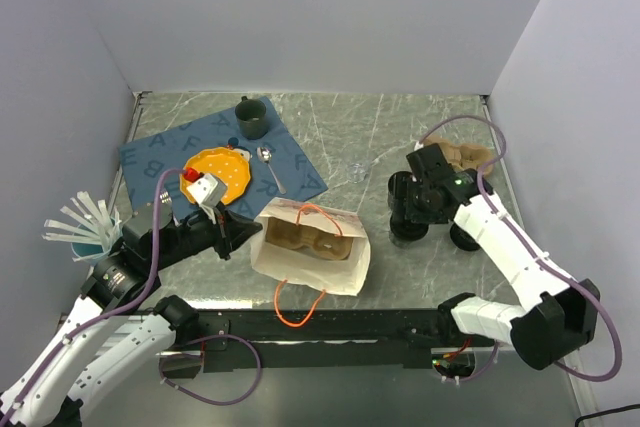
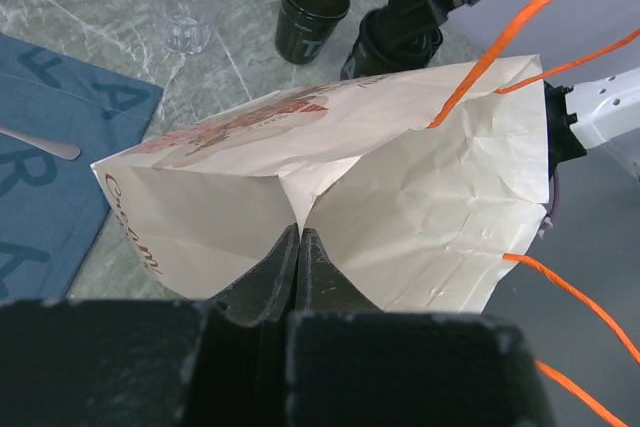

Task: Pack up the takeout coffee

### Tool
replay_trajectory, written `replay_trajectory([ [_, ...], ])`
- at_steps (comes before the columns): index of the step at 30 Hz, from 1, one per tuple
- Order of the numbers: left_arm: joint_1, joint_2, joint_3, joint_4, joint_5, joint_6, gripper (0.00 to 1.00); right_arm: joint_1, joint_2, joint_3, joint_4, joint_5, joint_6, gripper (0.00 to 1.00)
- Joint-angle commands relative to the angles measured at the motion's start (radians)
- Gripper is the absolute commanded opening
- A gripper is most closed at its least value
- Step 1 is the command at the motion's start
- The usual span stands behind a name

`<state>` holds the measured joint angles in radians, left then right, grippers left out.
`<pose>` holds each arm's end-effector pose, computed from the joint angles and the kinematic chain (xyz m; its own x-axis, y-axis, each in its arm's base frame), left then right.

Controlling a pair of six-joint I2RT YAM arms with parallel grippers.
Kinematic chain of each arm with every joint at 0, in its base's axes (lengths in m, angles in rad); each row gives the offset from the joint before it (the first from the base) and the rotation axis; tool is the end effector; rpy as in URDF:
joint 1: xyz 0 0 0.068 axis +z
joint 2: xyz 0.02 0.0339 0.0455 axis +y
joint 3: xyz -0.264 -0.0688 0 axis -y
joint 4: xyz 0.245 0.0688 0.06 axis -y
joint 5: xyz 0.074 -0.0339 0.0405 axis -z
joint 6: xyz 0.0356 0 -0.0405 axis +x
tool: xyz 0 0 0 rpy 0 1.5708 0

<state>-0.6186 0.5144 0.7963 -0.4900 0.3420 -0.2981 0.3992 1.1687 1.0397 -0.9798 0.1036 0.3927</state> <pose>0.0860 -0.0758 0.3470 -0.3999 -0.0550 -0.9149 0.7283 0.5870 -0.3536 0.2006 0.0806 0.2865 -0.8937 0.0361 -0.4472 -0.0023 0.9964 0.0850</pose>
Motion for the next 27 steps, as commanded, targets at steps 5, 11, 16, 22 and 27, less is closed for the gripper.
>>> replay_trajectory([
  [5,-0.003,0.035,0.043,0.036,-0.006,-0.049,0.01,-0.002,-0.106,0.316,-0.091,-0.085,-0.090,0.59],
  [11,-0.003,0.070,0.067,0.016,-0.015,-0.056,0.01,0.003,-0.145,0.554,-0.148,-0.243,-0.140,0.56],
  [16,-0.003,0.087,0.073,0.030,-0.024,-0.056,0.01,0.018,-0.182,0.651,-0.076,-0.439,-0.155,0.55],
  [22,-0.001,0.110,0.087,0.031,-0.035,-0.053,0.01,0.059,-0.224,0.646,0.061,-0.651,-0.101,0.53],
  [27,-0.001,0.119,0.098,0.025,-0.050,-0.055,0.01,0.157,-0.212,0.651,0.118,-0.708,-0.069,0.54],
])
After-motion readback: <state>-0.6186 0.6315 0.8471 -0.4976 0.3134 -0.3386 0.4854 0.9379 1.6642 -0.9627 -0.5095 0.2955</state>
